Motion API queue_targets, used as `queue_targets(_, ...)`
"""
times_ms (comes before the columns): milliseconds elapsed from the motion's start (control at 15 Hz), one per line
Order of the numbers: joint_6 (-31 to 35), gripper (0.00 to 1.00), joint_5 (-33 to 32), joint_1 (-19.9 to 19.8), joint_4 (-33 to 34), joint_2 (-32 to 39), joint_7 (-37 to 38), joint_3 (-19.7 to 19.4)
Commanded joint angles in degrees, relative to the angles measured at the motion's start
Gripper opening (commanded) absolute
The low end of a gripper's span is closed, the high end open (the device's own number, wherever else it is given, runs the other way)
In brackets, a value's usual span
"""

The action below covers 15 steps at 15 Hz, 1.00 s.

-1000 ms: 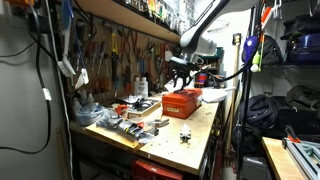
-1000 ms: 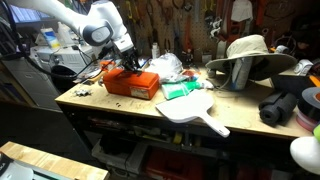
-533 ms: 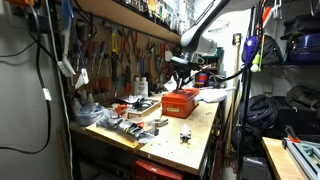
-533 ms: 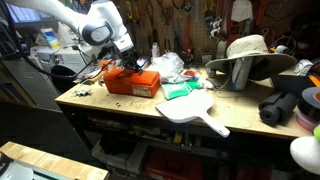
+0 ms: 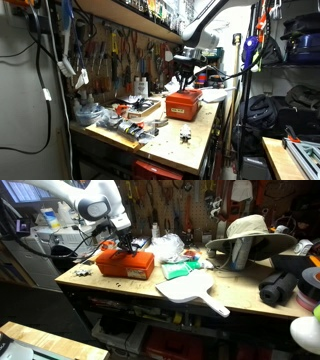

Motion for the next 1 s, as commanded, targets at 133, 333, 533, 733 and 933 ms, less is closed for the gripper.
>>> queue_targets(133, -15.1, 0.04, 1.0, -1.4, -0.2, -6.4, -3.6, -0.5)
queue_targets(333, -16.7, 0.04, 0.4, -1.8, 0.1, -7.3, -3.2, -0.7)
queue_targets(533, -15.6, 0.04, 0.1, -1.9, -0.2, -8.3, -3.2, -0.5)
queue_targets(733, -14.2, 0.04, -0.5, -1.9, -0.1, -9.1, -1.9, -0.4)
queue_targets(933, -12.5, 0.04, -1.4, -2.2, 0.7, -9.6, -0.3, -0.4)
